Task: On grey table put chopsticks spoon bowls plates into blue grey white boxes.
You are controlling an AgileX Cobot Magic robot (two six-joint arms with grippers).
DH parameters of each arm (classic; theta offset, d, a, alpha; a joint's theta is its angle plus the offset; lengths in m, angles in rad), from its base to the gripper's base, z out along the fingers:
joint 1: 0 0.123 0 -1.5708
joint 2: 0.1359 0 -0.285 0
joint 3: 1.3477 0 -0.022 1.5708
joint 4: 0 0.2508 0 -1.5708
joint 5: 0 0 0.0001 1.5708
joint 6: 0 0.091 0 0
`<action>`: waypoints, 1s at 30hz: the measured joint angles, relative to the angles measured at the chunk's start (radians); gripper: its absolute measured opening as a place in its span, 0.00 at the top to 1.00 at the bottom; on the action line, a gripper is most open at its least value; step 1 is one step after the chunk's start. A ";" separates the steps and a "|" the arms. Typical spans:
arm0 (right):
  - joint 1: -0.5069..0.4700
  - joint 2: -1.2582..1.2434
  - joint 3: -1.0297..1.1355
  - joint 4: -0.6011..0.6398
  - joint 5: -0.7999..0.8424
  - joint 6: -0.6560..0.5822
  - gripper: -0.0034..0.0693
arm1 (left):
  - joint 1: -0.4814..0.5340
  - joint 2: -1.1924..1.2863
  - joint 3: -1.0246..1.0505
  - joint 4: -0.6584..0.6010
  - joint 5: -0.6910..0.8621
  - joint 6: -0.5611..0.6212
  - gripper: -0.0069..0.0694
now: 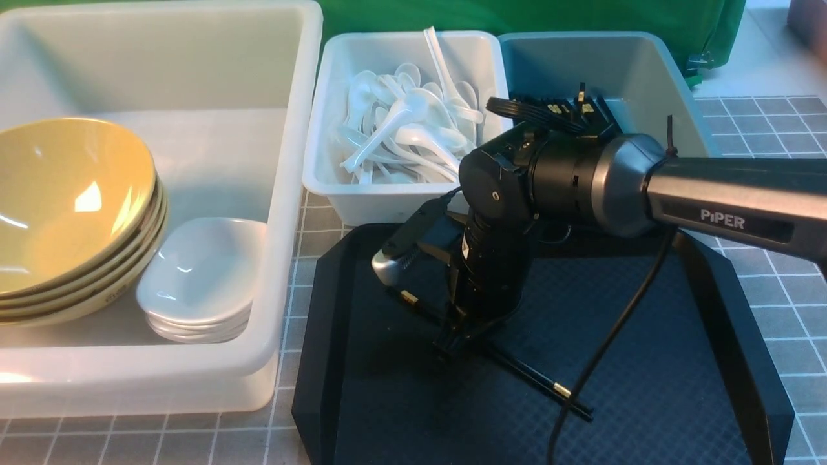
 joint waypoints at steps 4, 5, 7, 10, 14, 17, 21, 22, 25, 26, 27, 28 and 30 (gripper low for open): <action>0.006 -0.141 0.000 0.008 -0.012 -0.004 0.78 | 0.000 0.000 0.000 0.002 0.000 0.000 0.92; 0.003 -0.181 0.000 -0.003 -0.020 -0.005 0.78 | 0.000 0.000 0.000 0.002 0.000 0.000 0.92; -0.004 -0.219 0.000 -0.020 -0.032 -0.005 0.78 | 0.000 0.000 0.000 0.002 0.000 0.000 0.92; -0.055 -0.320 0.000 -0.139 -0.159 0.033 0.78 | 0.000 0.000 0.000 0.002 0.000 0.000 0.92; -0.220 -0.343 0.000 -0.243 -0.547 0.196 0.78 | 0.000 0.000 0.000 0.002 0.000 0.000 0.92; -0.292 -0.308 -0.001 -0.253 -0.701 0.294 0.78 | 0.000 0.000 0.000 0.003 0.000 0.000 0.92; -0.403 -0.179 -0.028 -0.254 -0.752 0.467 0.69 | 0.000 0.000 0.000 0.004 0.006 0.000 0.92; -0.418 -0.159 -0.034 -0.255 -0.709 0.498 0.63 | 0.000 0.000 0.000 0.004 0.015 0.000 0.92; -0.441 -0.155 -0.054 -0.255 -0.547 0.492 0.50 | 0.000 0.000 0.000 0.006 0.023 0.000 0.92; -0.441 -0.169 -0.055 -0.255 -0.524 0.467 0.50 | 0.000 0.000 0.000 0.006 0.023 0.000 0.92; -0.441 -0.179 -0.055 -0.255 -0.520 0.462 0.50 | 0.000 0.000 0.000 0.006 0.023 0.000 0.92; -0.439 -0.203 -0.055 -0.254 -0.502 0.441 0.51 | 0.000 0.000 0.000 0.006 0.023 0.000 0.92; -0.429 -0.284 -0.043 -0.255 -0.493 0.391 0.58 | 0.000 0.000 0.000 0.006 0.023 0.000 0.92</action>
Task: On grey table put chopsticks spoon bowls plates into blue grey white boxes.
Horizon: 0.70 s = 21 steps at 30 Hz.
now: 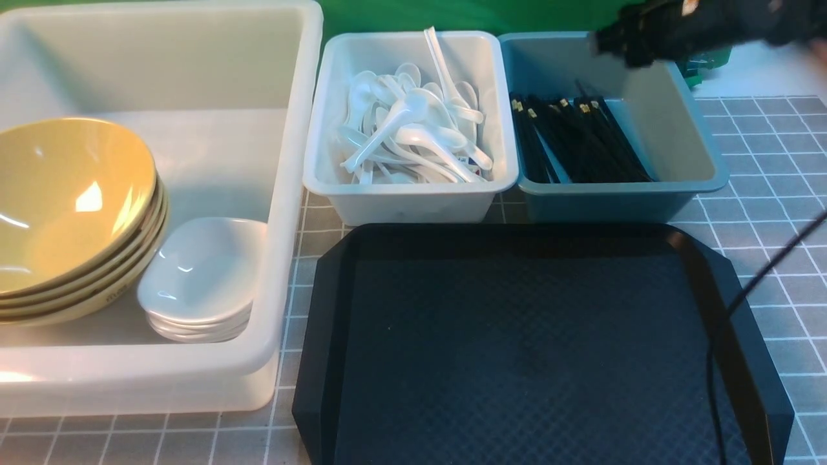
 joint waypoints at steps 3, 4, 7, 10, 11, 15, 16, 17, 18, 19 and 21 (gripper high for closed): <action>0.037 -0.211 0.091 0.000 -0.053 -0.078 0.79 | 0.000 0.000 0.000 0.000 0.000 0.000 0.92; 0.055 -0.314 0.141 0.000 -0.101 -0.089 0.86 | 0.000 0.000 0.000 0.000 0.000 0.000 0.92; 0.091 -0.562 0.331 0.000 -0.228 -0.105 0.91 | 0.000 0.000 0.000 0.000 0.000 0.000 0.92; 0.106 -0.800 0.611 -0.001 -0.397 -0.085 0.91 | 0.000 0.000 0.000 0.000 0.000 0.000 0.92; 0.107 -0.866 0.687 -0.002 -0.440 -0.078 0.91 | 0.000 0.000 0.000 0.000 0.000 0.000 0.92; 0.107 -1.028 0.974 -0.003 -0.583 -0.059 0.91 | 0.000 0.000 0.000 0.000 0.000 0.000 0.92; 0.107 -1.092 1.100 -0.004 -0.636 -0.046 0.91 | 0.000 0.000 0.000 0.000 0.000 0.000 0.92; 0.107 -1.100 1.130 -0.005 -0.642 -0.037 0.91 | 0.000 0.000 0.000 0.000 0.000 0.000 0.92; 0.107 -1.151 1.216 -0.005 -0.690 0.001 0.91 | 0.000 0.000 0.000 0.000 0.000 0.000 0.92; 0.107 -1.198 1.295 -0.006 -0.723 0.043 0.91 | 0.000 0.000 0.000 0.000 0.000 0.000 0.92; 0.107 -1.304 1.423 -0.007 -0.763 0.119 0.91 | 0.000 0.000 0.000 0.001 0.001 0.000 0.92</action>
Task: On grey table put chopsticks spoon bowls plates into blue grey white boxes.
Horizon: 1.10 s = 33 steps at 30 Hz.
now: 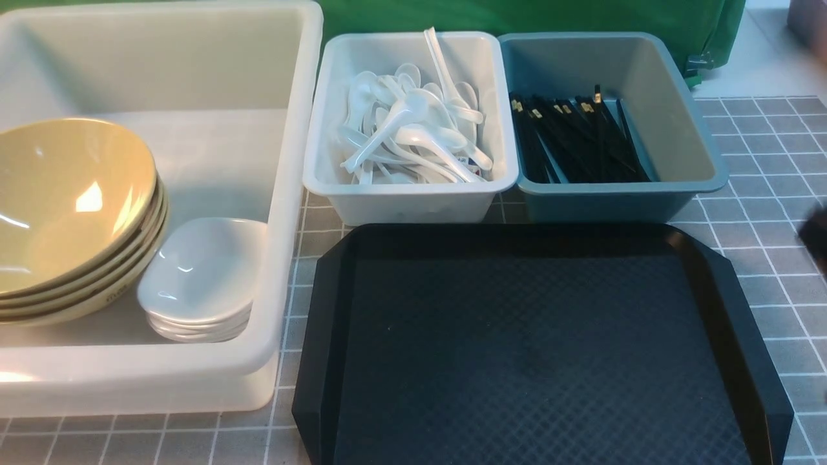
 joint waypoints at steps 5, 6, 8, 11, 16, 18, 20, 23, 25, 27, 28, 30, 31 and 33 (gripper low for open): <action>0.000 -0.229 0.172 -0.002 0.021 -0.001 0.90 | 0.000 0.000 0.000 0.000 0.000 0.000 0.92; 0.000 -0.285 0.182 -0.003 0.039 -0.021 0.90 | 0.000 0.000 0.000 0.000 0.000 0.000 0.92; -0.004 -0.384 0.185 -0.004 0.093 -0.064 0.90 | 0.000 0.000 0.000 0.000 0.000 0.000 0.92; -0.058 -0.451 0.185 0.044 0.170 -0.142 0.90 | 0.000 -0.001 0.000 0.000 0.000 0.000 0.92; -0.227 -0.458 0.185 0.154 0.274 -0.280 0.90 | 0.000 -0.001 0.000 -0.001 0.010 0.000 0.92; -0.297 -0.460 0.185 0.167 0.362 -0.291 0.90 | 0.000 -0.001 0.000 -0.001 0.017 0.000 0.92; -0.344 -0.460 0.185 0.172 0.473 -0.292 0.90 | 0.000 -0.001 0.000 -0.001 0.020 0.000 0.92; -0.374 -0.460 0.185 0.174 0.594 -0.292 0.90 | 0.000 -0.001 0.000 -0.002 0.021 0.000 0.92; -0.382 -0.460 0.185 0.175 0.611 -0.292 0.90 | 0.000 -0.001 0.000 -0.002 0.022 0.000 0.92; -0.384 -0.460 0.185 0.176 0.611 -0.292 0.89 | 0.000 -0.001 0.000 -0.002 0.022 0.000 0.92; -0.385 -0.460 0.185 0.176 0.611 -0.292 0.89 | 0.000 -0.001 0.000 -0.002 0.022 0.000 0.92; -0.386 -0.460 0.185 0.176 0.611 -0.292 0.89 | 0.000 -0.001 0.000 -0.002 0.022 0.000 0.92; -0.387 -0.460 0.185 0.176 0.611 -0.292 0.89 | 0.000 -0.001 0.000 -0.002 0.022 0.000 0.92; -0.389 -0.460 0.185 0.176 0.611 -0.292 0.89 | 0.000 -0.001 0.000 -0.002 0.022 0.000 0.92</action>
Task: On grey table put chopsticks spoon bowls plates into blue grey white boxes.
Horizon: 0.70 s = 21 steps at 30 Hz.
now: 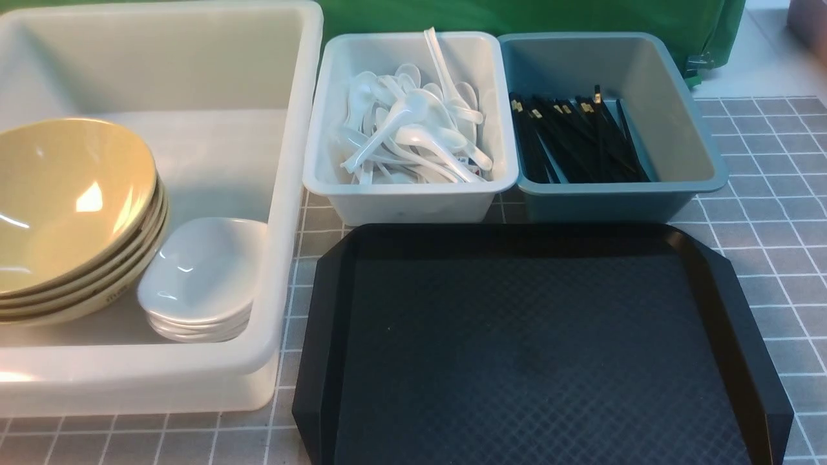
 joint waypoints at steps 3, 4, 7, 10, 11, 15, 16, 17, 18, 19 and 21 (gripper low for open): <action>0.000 0.000 0.000 0.000 0.000 0.000 0.89 | 0.000 0.000 0.000 0.000 0.000 0.000 0.92; 0.000 0.000 0.000 0.000 0.000 0.000 0.89 | 0.000 0.000 0.000 0.000 0.000 0.000 0.92; 0.000 0.000 -0.001 0.000 0.001 -0.003 0.89 | 0.000 0.000 0.000 0.000 0.000 0.000 0.92; 0.000 0.000 -0.001 0.000 0.002 -0.012 0.89 | 0.000 0.000 0.000 0.000 0.000 0.000 0.92; 0.000 0.000 -0.001 0.000 0.002 -0.012 0.89 | 0.000 0.000 0.004 -0.002 -0.003 0.000 0.92; 0.000 0.000 -0.001 0.000 0.002 -0.012 0.89 | 0.019 0.000 0.067 0.016 -0.046 -0.001 0.92; 0.000 0.000 -0.001 0.000 0.002 -0.012 0.89 | 0.034 0.000 0.086 0.025 -0.044 -0.006 0.92; 0.000 0.000 -0.001 0.002 0.003 -0.013 0.89 | 0.056 0.000 0.107 0.014 -0.036 -0.035 0.92; 0.000 0.000 -0.001 0.002 0.003 -0.012 0.89 | 0.076 0.000 0.127 -0.018 -0.033 -0.065 0.92; 0.000 0.000 -0.001 0.003 0.003 -0.012 0.89 | 0.095 0.000 0.149 -0.057 -0.032 -0.090 0.92; 0.000 0.000 -0.001 0.003 0.003 -0.014 0.89 | 0.124 0.000 0.195 -0.116 -0.041 -0.105 0.92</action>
